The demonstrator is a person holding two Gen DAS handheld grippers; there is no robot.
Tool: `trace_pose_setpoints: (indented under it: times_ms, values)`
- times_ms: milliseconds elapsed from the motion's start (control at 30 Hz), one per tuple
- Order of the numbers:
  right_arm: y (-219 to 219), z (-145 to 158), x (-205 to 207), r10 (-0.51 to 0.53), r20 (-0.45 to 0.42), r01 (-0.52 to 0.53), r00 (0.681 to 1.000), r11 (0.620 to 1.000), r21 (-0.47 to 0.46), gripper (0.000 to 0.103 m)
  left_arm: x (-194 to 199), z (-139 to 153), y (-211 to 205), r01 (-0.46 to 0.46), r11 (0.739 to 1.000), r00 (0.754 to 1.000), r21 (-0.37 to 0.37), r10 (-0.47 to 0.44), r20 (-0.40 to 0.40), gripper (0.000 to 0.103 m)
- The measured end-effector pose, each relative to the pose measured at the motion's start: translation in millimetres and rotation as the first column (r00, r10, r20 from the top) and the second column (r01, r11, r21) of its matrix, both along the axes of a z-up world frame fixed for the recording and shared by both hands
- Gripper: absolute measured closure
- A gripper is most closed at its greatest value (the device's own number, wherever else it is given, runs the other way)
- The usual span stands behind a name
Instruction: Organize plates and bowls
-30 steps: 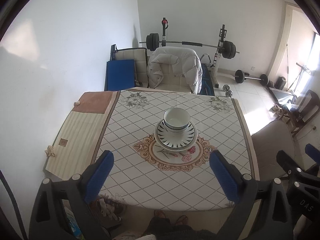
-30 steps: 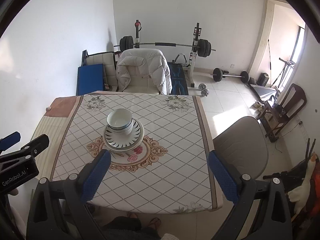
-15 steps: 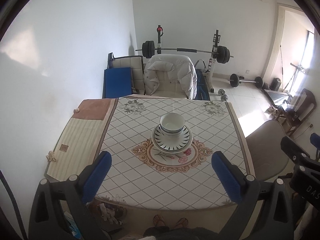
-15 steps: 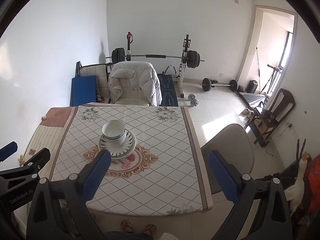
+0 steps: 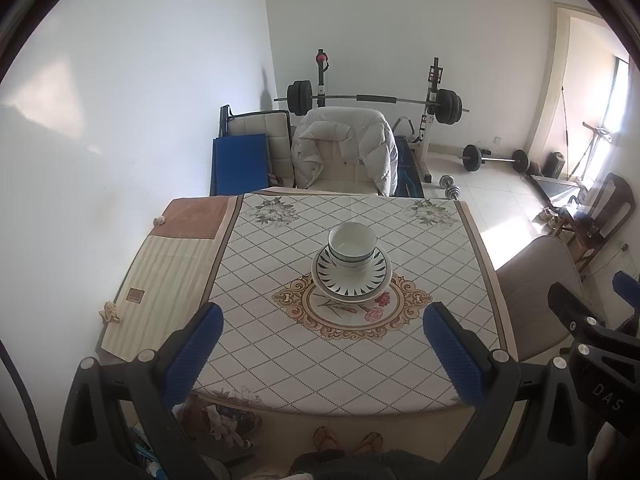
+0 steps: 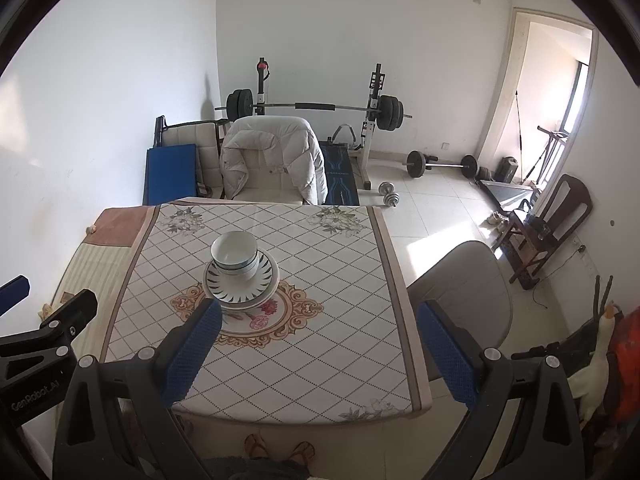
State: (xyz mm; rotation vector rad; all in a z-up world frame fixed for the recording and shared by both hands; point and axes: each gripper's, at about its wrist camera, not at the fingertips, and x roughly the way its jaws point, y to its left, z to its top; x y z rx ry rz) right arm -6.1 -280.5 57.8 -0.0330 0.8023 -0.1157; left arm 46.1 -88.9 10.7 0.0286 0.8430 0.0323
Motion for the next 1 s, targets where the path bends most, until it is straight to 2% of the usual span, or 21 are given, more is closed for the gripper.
trace_pose_setpoints:
  times_ms: [1000]
  values:
    - [21,-1,-15,-0.015,-0.009,0.016,1.000,1.000,0.019,0.003,-11,4,19,0.014,1.000,1.000,0.004,-0.014,0.002,0.000]
